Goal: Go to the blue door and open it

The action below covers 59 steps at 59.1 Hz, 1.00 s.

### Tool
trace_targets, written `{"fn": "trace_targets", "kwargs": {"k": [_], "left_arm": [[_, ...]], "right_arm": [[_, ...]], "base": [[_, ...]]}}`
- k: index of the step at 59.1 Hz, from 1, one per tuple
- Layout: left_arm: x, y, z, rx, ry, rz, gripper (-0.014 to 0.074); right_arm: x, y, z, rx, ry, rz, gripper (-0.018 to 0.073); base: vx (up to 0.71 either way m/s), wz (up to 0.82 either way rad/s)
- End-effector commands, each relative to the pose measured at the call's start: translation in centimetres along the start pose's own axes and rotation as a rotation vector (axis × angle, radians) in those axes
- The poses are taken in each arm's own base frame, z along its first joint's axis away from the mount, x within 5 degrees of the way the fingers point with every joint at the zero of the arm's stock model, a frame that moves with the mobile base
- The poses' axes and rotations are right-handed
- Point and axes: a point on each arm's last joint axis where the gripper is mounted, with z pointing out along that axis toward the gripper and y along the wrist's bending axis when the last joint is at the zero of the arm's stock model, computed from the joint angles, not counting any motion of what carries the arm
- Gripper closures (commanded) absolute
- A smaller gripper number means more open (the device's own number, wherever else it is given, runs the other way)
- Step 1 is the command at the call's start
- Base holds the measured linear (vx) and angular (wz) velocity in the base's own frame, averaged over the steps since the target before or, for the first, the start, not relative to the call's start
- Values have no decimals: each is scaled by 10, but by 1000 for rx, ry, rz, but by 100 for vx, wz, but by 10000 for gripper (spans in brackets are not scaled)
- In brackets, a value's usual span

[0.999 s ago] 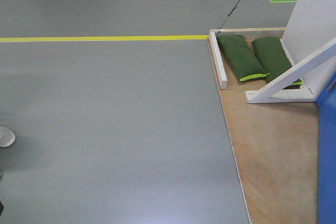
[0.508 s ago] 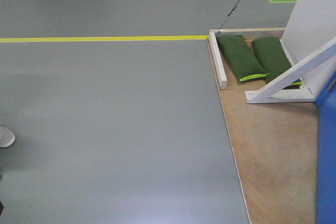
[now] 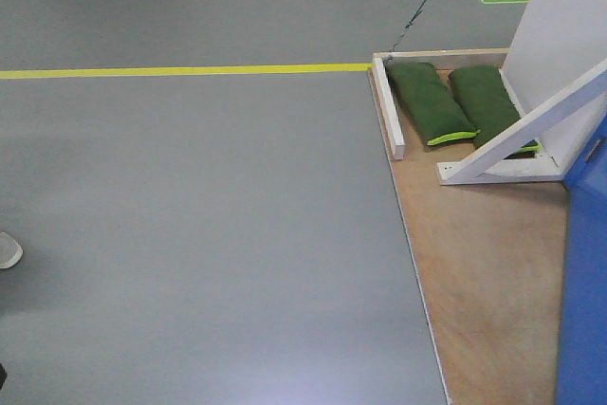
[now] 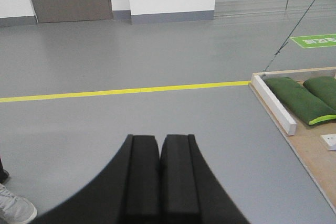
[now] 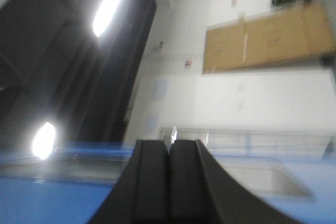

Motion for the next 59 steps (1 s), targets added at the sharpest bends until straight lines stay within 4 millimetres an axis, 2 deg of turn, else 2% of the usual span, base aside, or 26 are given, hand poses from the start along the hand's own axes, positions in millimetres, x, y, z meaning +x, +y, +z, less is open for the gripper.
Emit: {"fn": "trace_targets", "kwargs": {"k": [1, 8, 16, 48, 59], "left_arm": [[-17, 0, -4, 7, -123, -8, 524], [-17, 0, -4, 7, -123, -8, 524], [-17, 0, -4, 7, -124, -8, 524], [-17, 0, -4, 7, -124, -8, 524], [-17, 0, -4, 7, -124, -8, 524]], "right_arm": [[71, 27, -9, -80, 500, 103, 547], [88, 25, 5, -76, 589, 132, 547], [109, 26, 11, -80, 675, 151, 547], [183, 24, 0, -63, 967, 230, 547], [212, 17, -9, -13, 1070, 176, 547]], "base": [[-2, -6], [-2, -7], [-2, -9], [0, 0], [0, 0]]}}
